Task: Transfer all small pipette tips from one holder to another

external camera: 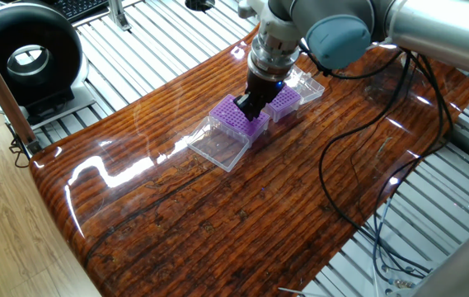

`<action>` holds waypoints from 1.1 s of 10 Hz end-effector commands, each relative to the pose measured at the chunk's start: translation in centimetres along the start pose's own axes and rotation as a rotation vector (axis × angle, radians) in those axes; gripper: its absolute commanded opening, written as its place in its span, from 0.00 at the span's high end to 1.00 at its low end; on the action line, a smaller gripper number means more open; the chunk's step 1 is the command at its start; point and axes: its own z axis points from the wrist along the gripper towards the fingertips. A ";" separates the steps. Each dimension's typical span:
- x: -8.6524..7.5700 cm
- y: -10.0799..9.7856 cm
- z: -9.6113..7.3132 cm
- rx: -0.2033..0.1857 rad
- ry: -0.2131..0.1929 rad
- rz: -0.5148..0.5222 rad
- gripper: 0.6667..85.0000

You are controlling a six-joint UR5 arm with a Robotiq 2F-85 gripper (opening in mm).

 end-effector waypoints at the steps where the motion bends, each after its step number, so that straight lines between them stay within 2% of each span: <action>1: -0.1 -0.1 -0.1 -0.009 -0.005 0.012 0.75; 2: -0.2 -0.1 -0.2 -0.006 -0.007 0.020 0.77; 4: -0.2 -0.5 -0.3 0.019 -0.007 0.038 0.89; 6: -0.3 -0.1 -0.3 0.028 -0.011 0.055 0.92; 8: -0.4 -0.1 0.0 0.047 -0.016 0.071 0.99; 10: -0.6 -0.5 -0.1 0.043 -0.024 0.067 0.99; 11: -0.3 -0.8 -0.4 0.053 -0.014 0.068 0.99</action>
